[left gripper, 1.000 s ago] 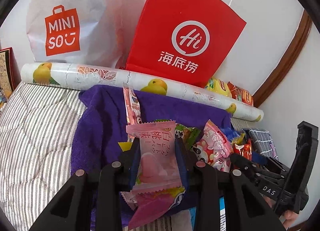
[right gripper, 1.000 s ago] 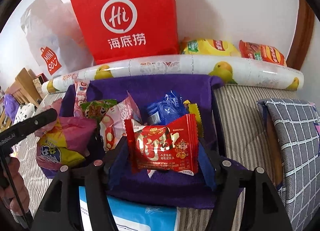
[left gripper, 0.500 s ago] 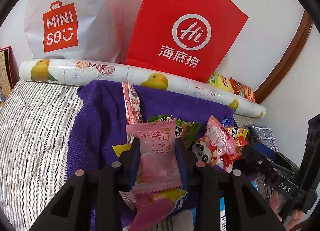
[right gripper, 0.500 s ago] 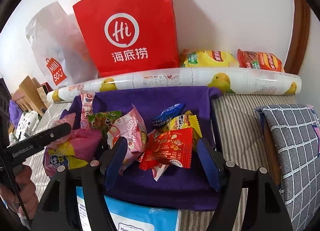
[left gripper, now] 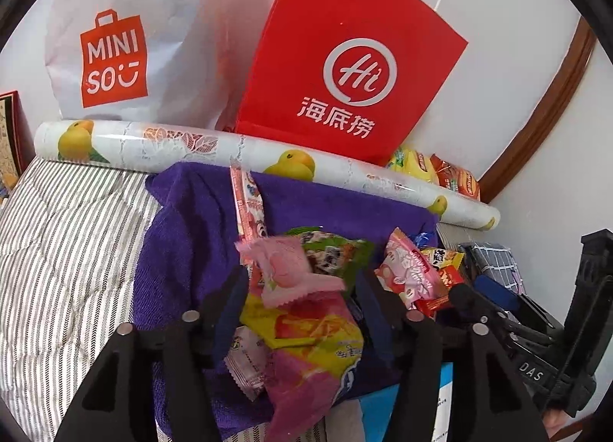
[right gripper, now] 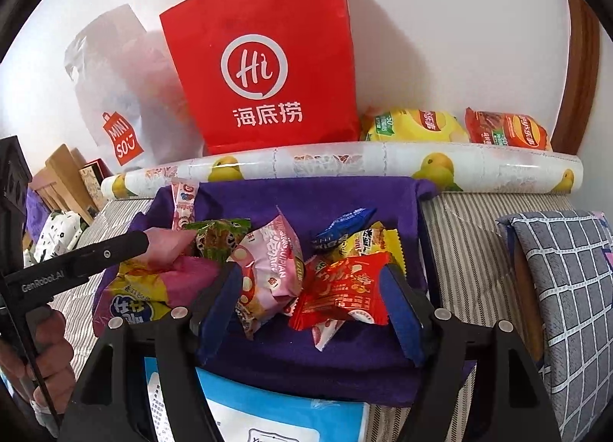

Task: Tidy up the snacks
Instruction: 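Lower both packets onto the snacks on the towel, then open both tools and release the packets on the towel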

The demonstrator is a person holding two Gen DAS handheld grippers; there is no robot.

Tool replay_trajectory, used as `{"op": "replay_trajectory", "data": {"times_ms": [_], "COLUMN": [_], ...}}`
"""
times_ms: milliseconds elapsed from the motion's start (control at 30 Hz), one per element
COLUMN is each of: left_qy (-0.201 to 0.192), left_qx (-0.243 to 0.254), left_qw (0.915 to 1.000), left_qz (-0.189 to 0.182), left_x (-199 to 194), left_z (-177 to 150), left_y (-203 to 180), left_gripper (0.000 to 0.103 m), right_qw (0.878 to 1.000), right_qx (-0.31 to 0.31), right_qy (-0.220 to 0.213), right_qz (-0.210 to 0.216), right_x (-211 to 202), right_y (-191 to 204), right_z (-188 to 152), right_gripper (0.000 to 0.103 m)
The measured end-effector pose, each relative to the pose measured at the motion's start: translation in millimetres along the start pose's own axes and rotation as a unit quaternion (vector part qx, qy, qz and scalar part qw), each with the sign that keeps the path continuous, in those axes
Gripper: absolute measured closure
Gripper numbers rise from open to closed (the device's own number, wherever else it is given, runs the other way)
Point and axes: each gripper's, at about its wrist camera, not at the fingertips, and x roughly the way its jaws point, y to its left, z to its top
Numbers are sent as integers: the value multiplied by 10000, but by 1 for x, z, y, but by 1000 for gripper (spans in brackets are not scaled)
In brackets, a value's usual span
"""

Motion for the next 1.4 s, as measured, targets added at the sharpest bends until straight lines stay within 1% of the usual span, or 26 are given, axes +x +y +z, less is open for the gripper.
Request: {"op": "replay_trajectory", "data": {"times_ms": [200,367,500,633,700,767,933,967,1000,1100,1200,1300,1400], "left_qy": [-106,-78,-79,-198,-183,-126,-83,-61,-49,-75,-128,-89,59], "left_qx": [129,199,138,104,48,-23,69,88,102,177,447,498,724], "left_qw": [9998,9997,9999,9997,9998,9996,9998,9998,9998,9997,9989,9986,9974], "left_qz": [68,128,-6,-65,-113,-266,-155,-143,-139,-138,36,143,26], "left_x": [-5,-5,-9,-17,-19,-19,-19,-19,-20,-27,-38,-49,-66], "left_z": [-1,0,2,5,6,6,6,6,6,6,5,-4,-19], "left_y": [-6,-9,-9,-9,-9,-8,-12,-13,-14,-19,-31,-37,-48], "left_gripper": [38,35,34,28,27,25,22,22,22,22,22,21,21], "right_qw": [9999,9999,9997,9994,9990,9982,9977,9974,9968,9952,9913,9889,9862], "right_qx": [103,64,55,1,-23,-49,-7,-4,-15,-105,-308,-229,-60], "right_qy": [-7,11,56,102,211,364,363,397,438,408,471,473,515], "right_qz": [-17,-137,-241,-322,-405,-469,-566,-605,-676,-889,-1193,-1390,-1575], "right_x": [1,3,4,7,11,17,12,11,9,1,-13,-36,-60], "right_y": [-2,-1,1,5,7,8,9,10,11,17,27,31,33], "right_z": [0,-1,-1,-1,-1,-2,-5,-5,-6,-9,-13,-18,-24], "right_gripper": [30,30,30,30,30,30,29,26,24,22,22,22,22]}}
